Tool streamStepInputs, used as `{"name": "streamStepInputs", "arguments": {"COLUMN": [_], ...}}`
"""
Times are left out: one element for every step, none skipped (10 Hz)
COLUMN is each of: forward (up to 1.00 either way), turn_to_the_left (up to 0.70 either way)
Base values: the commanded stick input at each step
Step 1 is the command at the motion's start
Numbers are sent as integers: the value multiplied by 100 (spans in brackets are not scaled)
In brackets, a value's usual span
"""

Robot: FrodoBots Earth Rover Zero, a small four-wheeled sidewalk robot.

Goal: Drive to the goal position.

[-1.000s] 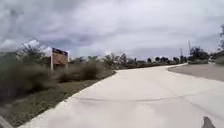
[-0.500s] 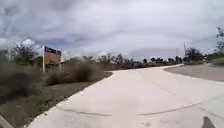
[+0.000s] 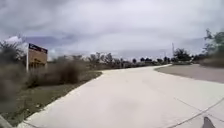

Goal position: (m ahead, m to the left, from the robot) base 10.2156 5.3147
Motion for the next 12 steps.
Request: {"name": "streamStepInputs", "arguments": {"forward": [85,85,85,85,85,85,85,85,85,85,85,85], "turn_to_the_left": [0,0,0,-34,-34,-34,-34,-34,-34,-14,0,0]}}
